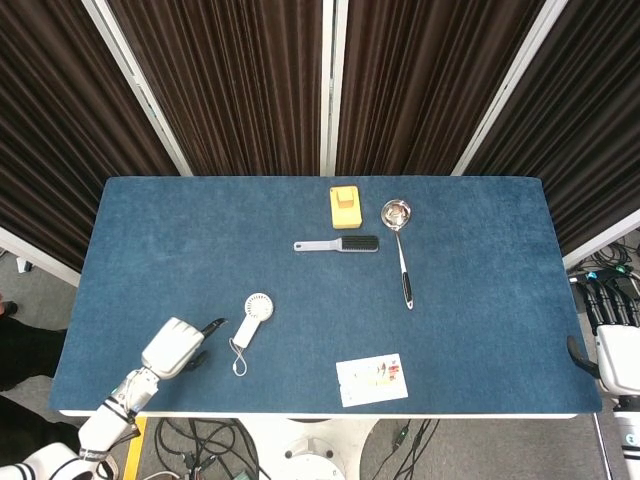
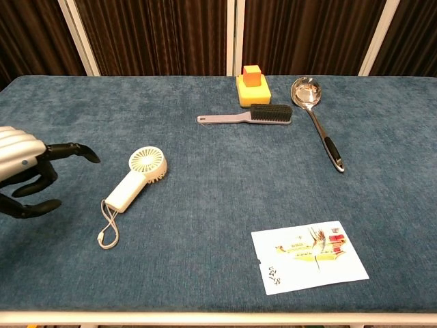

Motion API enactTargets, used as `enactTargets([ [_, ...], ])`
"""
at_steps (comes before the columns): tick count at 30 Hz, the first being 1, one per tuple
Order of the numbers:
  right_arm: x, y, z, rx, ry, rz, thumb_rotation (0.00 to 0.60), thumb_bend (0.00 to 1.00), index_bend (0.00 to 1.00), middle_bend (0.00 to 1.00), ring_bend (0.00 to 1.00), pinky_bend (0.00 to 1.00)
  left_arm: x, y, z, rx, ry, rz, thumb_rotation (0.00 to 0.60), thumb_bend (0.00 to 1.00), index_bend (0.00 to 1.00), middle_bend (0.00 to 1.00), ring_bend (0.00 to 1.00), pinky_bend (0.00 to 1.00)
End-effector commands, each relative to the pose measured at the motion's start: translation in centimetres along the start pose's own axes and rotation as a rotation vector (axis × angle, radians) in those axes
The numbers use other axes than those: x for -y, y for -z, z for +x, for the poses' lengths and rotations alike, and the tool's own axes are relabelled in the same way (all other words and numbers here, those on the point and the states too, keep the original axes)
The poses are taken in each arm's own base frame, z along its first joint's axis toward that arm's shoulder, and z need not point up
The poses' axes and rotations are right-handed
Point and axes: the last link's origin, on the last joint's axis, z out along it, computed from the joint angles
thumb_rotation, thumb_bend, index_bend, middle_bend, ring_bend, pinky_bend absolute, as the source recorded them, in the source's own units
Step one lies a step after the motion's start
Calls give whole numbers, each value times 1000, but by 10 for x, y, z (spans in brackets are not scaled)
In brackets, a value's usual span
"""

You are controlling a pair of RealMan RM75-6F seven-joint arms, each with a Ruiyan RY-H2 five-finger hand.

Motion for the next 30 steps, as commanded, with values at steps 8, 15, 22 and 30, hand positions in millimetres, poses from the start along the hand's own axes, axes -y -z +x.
enactTargets([
  [8,0,0,1,0,0,-3,600,327,0,0,0,0,-16,-19,-5,8,-35,-59,600,353,190,839,878,876],
  [15,-1,0,-1,6,2,-6,600,326,0,0,0,0,-16,-32,-9,39,-43,-61,600,353,190,836,873,873],
  [22,-2,1,-1,4,3,-11,600,327,0,0,0,0,-16,-40,-9,50,-45,-59,600,353,190,837,873,872],
  [30,-3,1,-1,6,2,-12,600,327,0,0,0,0,-15,-38,-12,67,-47,-52,600,353,191,837,873,872],
])
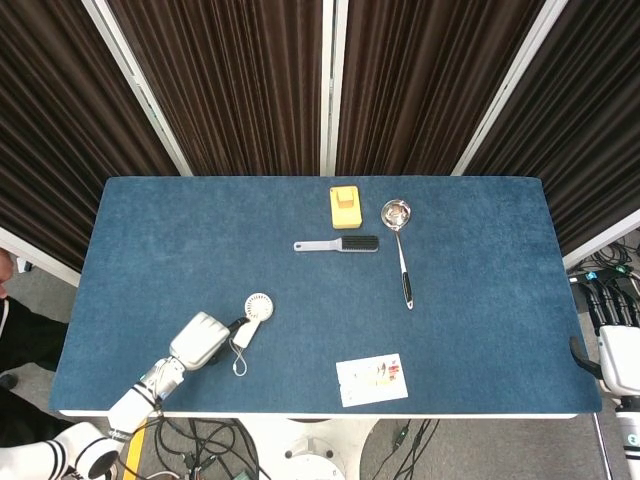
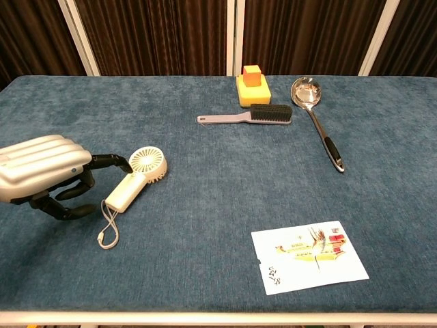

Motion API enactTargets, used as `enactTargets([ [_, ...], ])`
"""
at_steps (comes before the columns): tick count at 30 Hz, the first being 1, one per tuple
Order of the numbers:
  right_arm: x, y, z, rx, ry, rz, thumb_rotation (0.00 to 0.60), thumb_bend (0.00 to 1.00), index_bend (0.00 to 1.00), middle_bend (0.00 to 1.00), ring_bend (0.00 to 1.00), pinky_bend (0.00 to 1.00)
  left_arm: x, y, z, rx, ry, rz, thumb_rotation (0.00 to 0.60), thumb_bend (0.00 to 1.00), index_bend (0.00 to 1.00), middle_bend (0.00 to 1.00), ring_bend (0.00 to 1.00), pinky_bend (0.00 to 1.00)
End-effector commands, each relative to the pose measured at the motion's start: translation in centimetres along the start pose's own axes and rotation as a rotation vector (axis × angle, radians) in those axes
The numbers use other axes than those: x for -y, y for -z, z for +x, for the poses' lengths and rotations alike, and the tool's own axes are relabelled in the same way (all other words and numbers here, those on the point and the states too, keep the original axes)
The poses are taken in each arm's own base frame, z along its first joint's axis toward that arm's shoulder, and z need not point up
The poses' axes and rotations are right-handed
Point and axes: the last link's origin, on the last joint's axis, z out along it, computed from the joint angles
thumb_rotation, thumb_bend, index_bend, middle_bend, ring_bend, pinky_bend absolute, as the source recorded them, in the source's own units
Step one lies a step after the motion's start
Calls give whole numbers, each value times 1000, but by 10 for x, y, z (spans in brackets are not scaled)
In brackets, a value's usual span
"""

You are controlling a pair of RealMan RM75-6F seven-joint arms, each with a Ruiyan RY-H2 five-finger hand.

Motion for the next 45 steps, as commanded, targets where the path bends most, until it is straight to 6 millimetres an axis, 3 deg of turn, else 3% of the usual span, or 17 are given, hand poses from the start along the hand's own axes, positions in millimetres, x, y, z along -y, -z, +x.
enactTargets([
  [1,0,0,0,0,0,0,600,327,0,0,0,0,1,-1,0,0,-1,1,600,353,191,837,873,872],
  [45,-3,1,-2,11,5,-12,600,327,0,0,0,0,-2,-7,-6,68,27,-17,600,353,212,837,873,872],
])
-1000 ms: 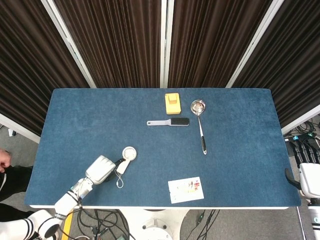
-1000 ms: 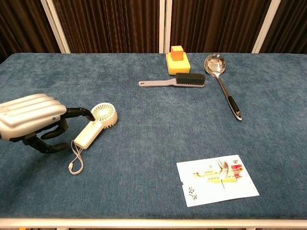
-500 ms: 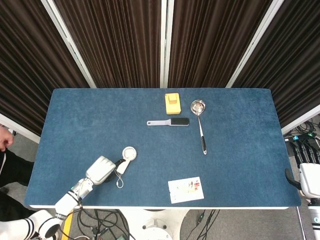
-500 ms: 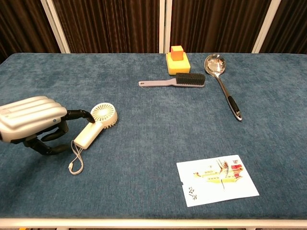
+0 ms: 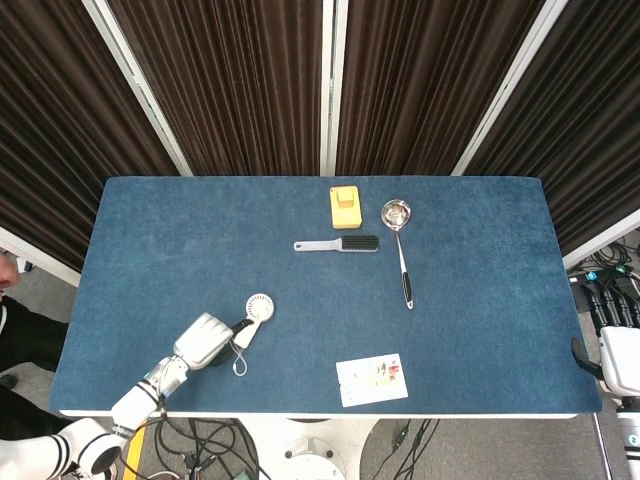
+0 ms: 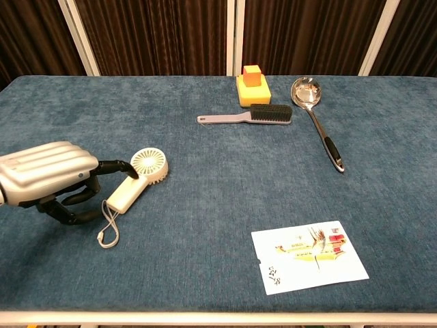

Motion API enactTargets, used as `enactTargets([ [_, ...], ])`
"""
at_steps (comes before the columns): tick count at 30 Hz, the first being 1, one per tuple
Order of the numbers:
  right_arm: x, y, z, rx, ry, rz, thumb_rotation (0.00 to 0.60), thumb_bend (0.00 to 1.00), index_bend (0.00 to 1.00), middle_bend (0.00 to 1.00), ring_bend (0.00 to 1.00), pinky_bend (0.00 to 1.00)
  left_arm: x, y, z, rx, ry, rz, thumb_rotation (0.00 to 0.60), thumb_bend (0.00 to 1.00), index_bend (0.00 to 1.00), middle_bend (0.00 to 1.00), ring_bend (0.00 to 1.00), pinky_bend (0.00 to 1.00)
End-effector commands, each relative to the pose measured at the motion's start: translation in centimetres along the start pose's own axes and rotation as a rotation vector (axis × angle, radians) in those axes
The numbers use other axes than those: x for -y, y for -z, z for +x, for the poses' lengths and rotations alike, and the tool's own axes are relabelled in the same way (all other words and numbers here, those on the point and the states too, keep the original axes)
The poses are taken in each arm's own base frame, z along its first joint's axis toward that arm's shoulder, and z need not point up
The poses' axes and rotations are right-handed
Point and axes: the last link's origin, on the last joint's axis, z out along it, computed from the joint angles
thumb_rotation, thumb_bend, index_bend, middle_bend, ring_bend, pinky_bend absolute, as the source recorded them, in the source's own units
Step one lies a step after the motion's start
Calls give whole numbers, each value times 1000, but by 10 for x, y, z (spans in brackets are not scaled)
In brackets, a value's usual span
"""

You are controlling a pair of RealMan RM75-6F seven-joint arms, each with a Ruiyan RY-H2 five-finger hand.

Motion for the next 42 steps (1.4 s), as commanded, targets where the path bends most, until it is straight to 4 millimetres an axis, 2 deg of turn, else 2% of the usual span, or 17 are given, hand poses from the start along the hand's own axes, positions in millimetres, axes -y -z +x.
enactTargets([
  [1,0,0,0,1,0,0,600,327,0,0,0,0,0,-1,0,10,6,0,600,353,214,837,873,872],
  [9,0,0,0,-2,0,1,600,327,0,0,0,0,0,-3,3,9,16,6,600,354,215,837,873,873],
  [14,-1,-1,1,-6,-2,-2,600,326,0,0,0,0,0,7,22,-60,14,3,600,354,215,837,873,873],
  [19,-1,-1,1,-6,-4,-1,600,327,0,0,0,0,5,25,47,-165,18,27,600,354,215,837,873,872],
  [22,0,0,1,-6,-10,-4,600,327,0,0,0,0,15,39,60,-250,28,73,600,354,215,837,873,872],
  [27,5,-1,3,-22,-20,9,600,327,0,0,0,0,38,65,62,-337,-11,189,600,354,215,837,873,873],
  [31,8,-1,2,-23,-20,16,600,327,0,0,0,0,58,87,57,-310,-27,298,600,345,212,817,842,852],
  [33,9,-1,0,-18,-17,18,600,327,0,0,0,0,66,99,55,-285,-22,342,600,329,209,768,781,820],
  [36,9,-1,-1,-12,-9,19,600,327,0,0,0,0,75,117,50,-278,-5,393,600,288,207,570,517,682],
  [38,7,-1,-2,-9,-6,12,600,327,0,0,0,0,80,126,46,-285,11,422,600,247,205,371,297,546],
  [41,5,0,1,-15,-2,7,600,327,0,0,0,0,84,133,44,-333,51,442,600,181,199,173,99,339],
  [42,5,0,3,-21,-1,4,600,327,0,0,0,0,85,135,44,-357,71,442,600,153,196,139,64,284],
])
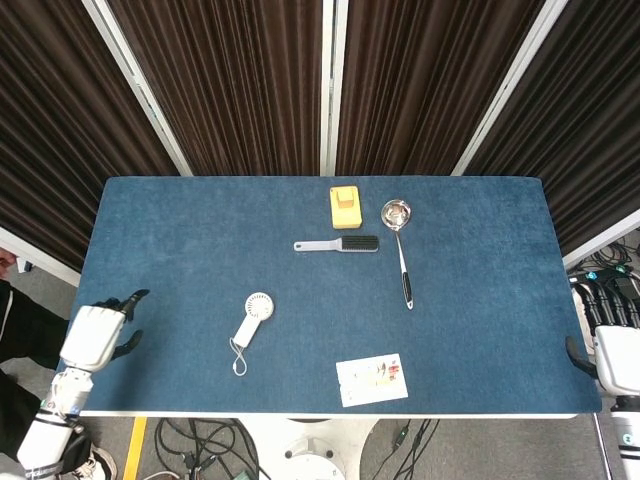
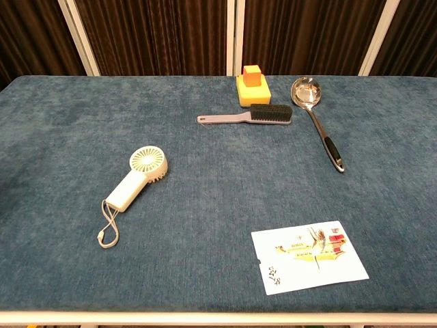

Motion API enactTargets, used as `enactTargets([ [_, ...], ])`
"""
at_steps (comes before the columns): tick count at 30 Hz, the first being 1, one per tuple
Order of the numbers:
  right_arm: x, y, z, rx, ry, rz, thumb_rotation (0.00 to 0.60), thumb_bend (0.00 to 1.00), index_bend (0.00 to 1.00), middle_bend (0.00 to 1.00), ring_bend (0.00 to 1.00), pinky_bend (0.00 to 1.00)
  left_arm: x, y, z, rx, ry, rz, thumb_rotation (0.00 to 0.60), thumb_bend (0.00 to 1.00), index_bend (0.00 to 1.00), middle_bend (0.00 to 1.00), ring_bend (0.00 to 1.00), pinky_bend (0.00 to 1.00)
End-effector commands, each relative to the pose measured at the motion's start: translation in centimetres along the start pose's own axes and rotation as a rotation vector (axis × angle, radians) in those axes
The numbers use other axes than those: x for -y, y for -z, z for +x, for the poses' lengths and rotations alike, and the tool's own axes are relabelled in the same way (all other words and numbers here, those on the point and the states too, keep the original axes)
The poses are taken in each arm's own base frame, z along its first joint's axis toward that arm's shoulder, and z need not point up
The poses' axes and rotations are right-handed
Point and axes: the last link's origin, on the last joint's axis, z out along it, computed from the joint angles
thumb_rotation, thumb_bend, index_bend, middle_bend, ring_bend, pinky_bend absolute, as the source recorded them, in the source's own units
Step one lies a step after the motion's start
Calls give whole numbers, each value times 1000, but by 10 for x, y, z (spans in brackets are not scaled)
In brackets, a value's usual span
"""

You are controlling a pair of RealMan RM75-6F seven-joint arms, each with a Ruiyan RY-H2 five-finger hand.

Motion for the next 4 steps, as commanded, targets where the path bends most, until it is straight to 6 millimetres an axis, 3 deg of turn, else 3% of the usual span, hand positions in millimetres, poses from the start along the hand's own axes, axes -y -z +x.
enactTargets([
  [1,-1,0,3,-12,0,-6,600,327,0,0,0,0,9,8,1,-54,63,26,600,130,195,125,49,256],
  [4,-2,1,4,-16,0,-7,600,327,0,0,0,0,8,9,4,-93,75,-1,600,72,188,119,39,205],
])
